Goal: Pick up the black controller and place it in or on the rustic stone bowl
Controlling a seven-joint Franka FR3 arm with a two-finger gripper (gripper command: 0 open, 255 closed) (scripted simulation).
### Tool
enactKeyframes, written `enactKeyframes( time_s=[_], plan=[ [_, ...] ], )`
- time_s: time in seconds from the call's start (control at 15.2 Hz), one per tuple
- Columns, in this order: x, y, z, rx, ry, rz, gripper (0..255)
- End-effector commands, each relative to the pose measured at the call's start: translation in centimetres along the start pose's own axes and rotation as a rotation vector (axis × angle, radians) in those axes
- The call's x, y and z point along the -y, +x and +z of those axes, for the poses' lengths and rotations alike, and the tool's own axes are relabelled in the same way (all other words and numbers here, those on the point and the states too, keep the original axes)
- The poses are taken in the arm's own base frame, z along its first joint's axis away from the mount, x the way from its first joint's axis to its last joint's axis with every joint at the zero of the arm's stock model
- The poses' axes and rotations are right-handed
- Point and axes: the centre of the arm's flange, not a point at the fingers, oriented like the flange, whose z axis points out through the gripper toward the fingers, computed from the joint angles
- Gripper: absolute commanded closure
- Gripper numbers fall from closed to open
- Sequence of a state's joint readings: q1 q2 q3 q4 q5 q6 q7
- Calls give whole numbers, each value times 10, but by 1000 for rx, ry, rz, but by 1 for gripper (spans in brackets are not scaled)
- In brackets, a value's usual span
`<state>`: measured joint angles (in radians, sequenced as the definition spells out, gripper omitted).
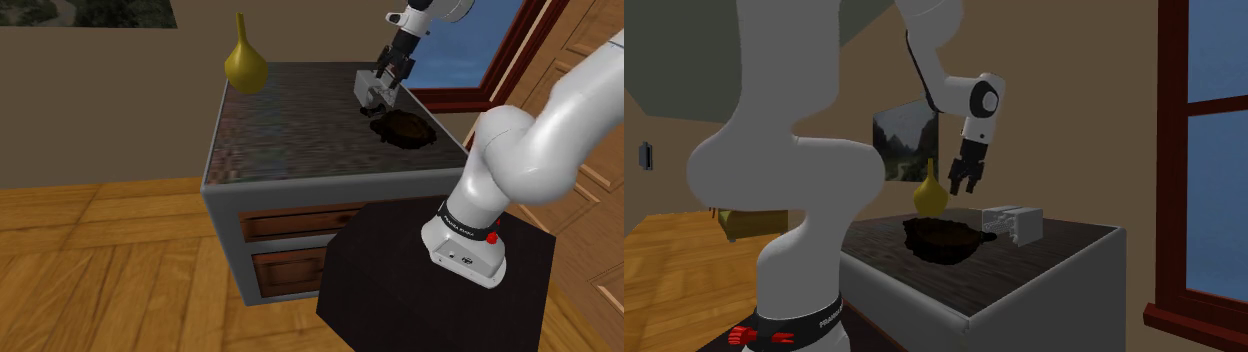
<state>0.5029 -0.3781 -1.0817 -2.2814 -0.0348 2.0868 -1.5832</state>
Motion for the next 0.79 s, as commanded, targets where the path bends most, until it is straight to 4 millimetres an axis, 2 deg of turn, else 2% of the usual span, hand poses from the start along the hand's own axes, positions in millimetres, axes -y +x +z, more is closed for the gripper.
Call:
enactKeyframes(
  time_s=[0.0, 0.4, 0.73],
  plan=[
    [-25, -12, 11, 5, 7, -80, 0],
    [-97, -30, 48, 7, 40, -289, 0],
    [-99, -31, 71, 7, 41, -299, 0]
  ],
)
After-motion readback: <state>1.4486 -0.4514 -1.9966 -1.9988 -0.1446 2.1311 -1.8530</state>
